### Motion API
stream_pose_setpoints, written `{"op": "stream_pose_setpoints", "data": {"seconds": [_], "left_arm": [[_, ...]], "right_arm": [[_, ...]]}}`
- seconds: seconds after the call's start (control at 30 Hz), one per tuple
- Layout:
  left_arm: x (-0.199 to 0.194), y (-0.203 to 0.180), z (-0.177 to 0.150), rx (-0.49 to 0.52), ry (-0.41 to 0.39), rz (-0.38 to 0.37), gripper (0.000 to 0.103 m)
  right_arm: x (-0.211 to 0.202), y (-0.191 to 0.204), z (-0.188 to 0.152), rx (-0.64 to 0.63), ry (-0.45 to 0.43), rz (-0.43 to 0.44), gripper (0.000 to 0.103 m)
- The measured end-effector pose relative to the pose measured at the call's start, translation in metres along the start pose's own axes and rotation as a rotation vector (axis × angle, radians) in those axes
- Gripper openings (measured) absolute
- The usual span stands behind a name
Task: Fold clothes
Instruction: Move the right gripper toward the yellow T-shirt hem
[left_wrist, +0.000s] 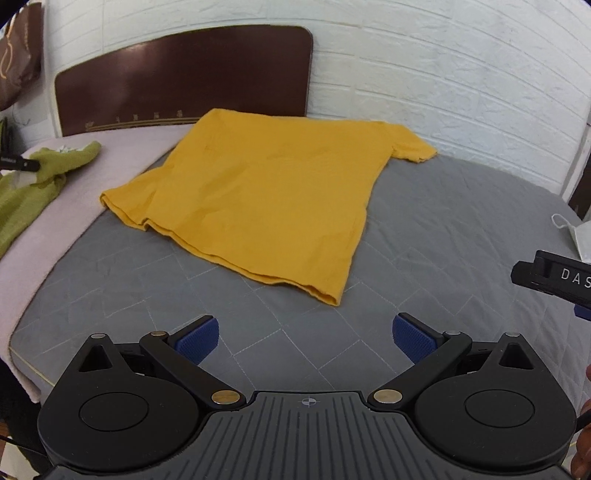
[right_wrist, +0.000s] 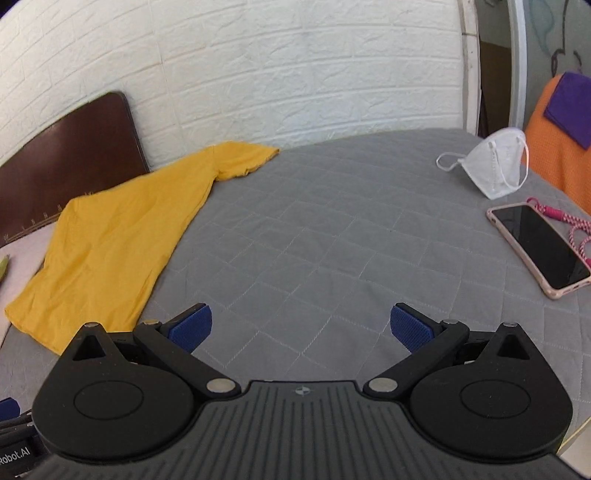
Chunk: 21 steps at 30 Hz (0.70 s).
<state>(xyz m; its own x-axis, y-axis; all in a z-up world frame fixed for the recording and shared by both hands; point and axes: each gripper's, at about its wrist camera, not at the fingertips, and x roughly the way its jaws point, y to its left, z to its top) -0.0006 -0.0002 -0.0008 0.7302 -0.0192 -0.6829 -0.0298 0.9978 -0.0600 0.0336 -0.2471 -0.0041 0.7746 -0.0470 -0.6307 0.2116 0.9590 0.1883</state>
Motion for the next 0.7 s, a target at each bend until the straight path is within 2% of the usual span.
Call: {"op": "stream_pose_setpoints", "data": {"seconds": [0.2,0.37,0.7], "left_arm": [[0.006,0.000,-0.008,-0.019,0.014,-0.004,0.103],[0.014,0.004,-0.007,-0.036,0.030,-0.023,0.103],[0.026,0.009,-0.013,-0.030,0.079,-0.070,0.103]], "right_arm": [[0.011,-0.003,-0.007,0.032,0.060,-0.004,0.103],[0.034,-0.008,-0.018,0.075,0.195,0.034,0.103],[0.038,0.015,-0.037,-0.143,0.163,-0.052,0.103]]}}
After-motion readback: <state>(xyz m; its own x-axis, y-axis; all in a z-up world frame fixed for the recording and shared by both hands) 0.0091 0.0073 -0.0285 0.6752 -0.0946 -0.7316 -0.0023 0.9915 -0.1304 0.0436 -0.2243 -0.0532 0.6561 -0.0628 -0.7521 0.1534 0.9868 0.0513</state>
